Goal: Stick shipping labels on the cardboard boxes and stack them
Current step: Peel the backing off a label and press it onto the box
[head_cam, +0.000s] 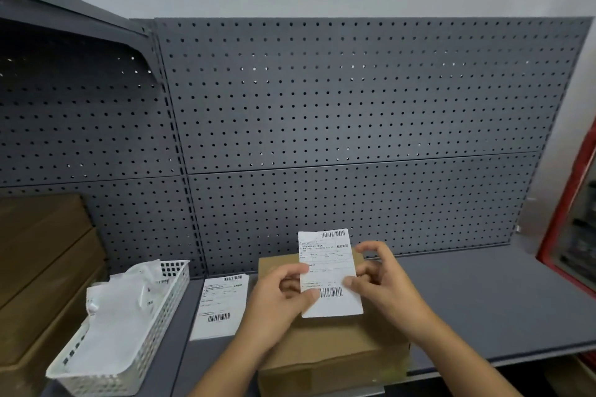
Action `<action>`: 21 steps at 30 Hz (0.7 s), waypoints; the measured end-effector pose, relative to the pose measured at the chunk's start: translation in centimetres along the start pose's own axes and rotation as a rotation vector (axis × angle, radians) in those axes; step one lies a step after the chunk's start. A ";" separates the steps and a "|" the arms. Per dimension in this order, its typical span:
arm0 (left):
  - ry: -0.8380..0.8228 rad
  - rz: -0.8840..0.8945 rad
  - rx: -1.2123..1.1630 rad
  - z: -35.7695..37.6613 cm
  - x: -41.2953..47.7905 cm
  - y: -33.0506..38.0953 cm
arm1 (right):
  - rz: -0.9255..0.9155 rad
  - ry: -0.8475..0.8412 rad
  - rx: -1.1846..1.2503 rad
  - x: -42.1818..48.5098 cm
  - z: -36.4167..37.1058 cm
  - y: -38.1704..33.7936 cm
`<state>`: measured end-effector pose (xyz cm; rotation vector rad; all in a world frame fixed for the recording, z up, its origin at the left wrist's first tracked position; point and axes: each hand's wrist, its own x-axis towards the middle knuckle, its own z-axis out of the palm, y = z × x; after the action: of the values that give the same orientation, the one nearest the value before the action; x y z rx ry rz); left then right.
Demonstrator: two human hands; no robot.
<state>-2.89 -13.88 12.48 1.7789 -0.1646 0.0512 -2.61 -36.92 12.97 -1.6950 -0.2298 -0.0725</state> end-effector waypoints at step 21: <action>-0.225 -0.022 0.359 -0.7 0.2 -2.6 | -0.193 -0.068 -0.098 1.2 0.4 -0.9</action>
<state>-2.32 -12.69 10.11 2.1436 -0.3128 -0.1441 -1.70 -36.30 14.00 -1.7704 -0.4465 -0.1722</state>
